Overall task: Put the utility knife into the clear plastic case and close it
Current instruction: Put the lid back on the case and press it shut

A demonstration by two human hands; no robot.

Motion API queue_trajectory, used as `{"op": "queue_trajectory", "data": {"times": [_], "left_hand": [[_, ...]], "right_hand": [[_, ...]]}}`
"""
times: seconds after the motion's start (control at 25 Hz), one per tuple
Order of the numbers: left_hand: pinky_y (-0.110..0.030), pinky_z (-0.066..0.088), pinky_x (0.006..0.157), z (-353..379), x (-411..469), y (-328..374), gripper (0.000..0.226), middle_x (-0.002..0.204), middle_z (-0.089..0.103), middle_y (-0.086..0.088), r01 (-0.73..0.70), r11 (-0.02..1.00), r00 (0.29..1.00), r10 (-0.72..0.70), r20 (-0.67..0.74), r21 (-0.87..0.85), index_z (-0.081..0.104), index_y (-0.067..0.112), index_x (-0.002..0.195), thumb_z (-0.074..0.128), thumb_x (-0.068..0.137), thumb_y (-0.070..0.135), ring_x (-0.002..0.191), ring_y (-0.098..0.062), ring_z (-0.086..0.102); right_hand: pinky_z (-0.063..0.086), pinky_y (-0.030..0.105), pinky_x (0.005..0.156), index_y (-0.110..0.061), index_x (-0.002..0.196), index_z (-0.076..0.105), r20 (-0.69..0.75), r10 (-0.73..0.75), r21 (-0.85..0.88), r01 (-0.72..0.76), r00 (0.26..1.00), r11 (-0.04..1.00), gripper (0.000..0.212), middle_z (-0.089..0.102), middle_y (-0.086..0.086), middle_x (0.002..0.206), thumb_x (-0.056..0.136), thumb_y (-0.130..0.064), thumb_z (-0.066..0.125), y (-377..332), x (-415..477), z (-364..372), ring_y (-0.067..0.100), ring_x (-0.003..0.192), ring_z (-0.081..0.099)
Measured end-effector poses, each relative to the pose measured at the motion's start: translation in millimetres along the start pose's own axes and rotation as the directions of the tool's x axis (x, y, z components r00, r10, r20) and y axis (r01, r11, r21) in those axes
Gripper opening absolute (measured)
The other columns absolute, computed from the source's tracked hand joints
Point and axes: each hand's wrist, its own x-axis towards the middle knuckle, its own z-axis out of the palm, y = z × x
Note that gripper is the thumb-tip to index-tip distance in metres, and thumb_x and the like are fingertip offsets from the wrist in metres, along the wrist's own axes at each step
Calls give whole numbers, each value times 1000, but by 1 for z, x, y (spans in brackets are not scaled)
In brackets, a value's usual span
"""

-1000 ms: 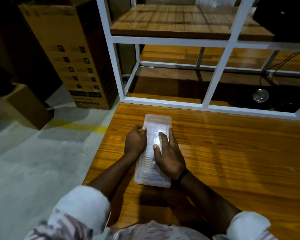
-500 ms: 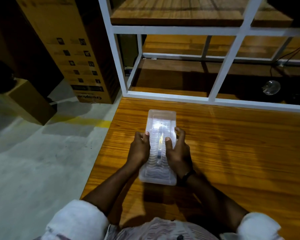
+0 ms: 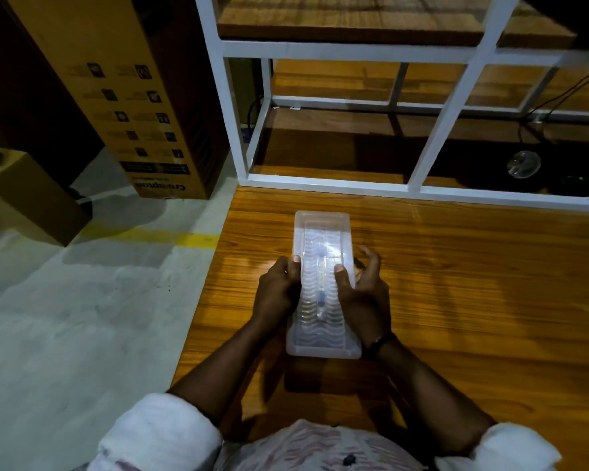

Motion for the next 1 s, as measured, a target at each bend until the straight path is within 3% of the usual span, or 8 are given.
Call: {"op": "queue_trajectory", "data": {"times": [0.24,0.44,0.6,0.72,0.8,0.84,0.92,1.0], "left_hand": [[-53,59,75,-2,-3,-7,58,81,77,-5,-47,996,999,47,-2,-78,71,11,80,43,105,55,78,-24,73],[-54,60,82,-3,-1,-6,56,88,81,-5,-7,985,997,21,76,-174,76,9,87,44,106,51,85,-25,77],[-64,59,90,-1,6,-18,62,95,83,-6,98,961,983,-53,176,-259,78,15,95,48,94,70,93,-32,79],[-61,60,88,-3,6,-17,57,95,83,-5,86,953,984,-36,173,-291,79,16,94,48,99,63,91,-29,79],[-54,61,81,-6,3,-10,56,91,81,-5,9,986,993,10,117,-166,75,14,89,43,104,58,86,-27,77],[-49,59,78,-6,1,-4,53,95,79,-6,-42,999,997,43,71,-14,70,16,92,39,106,56,88,-28,74],[-46,54,86,-5,1,5,40,118,70,-13,-132,913,987,159,-39,386,60,18,117,36,108,48,105,-35,68],[-50,44,107,-2,4,10,51,157,46,-16,-233,758,964,262,42,609,37,15,154,37,108,37,137,-41,49]], "right_hand": [[54,21,56,-27,126,41,-13,46,59,-45,999,997,45,72,-2,97,92,-40,67,-6,-4,2,8,74,71],[49,13,48,-21,123,42,-16,65,123,-63,998,990,43,74,4,101,92,-35,68,-8,-7,7,4,70,70],[47,11,47,-18,124,40,-41,63,131,-57,997,990,44,74,5,102,93,-31,68,-10,-8,10,-3,66,67],[48,10,48,-21,129,39,-38,61,133,-55,997,990,47,72,3,102,93,-31,68,-10,-8,9,-7,62,67],[51,13,58,-24,131,40,-42,0,25,1,999,1000,46,72,4,110,94,-35,65,-11,-10,7,0,75,69],[52,19,66,-23,133,43,-73,-83,-113,75,994,991,44,70,5,118,95,-36,62,-10,-9,7,10,87,69],[53,33,86,-13,137,48,-72,-324,-417,267,943,869,45,59,13,133,97,-32,54,-2,-5,11,28,113,62],[47,46,104,-6,144,47,71,-431,-597,384,900,705,52,45,19,151,98,-30,40,0,1,14,36,139,44]]}}
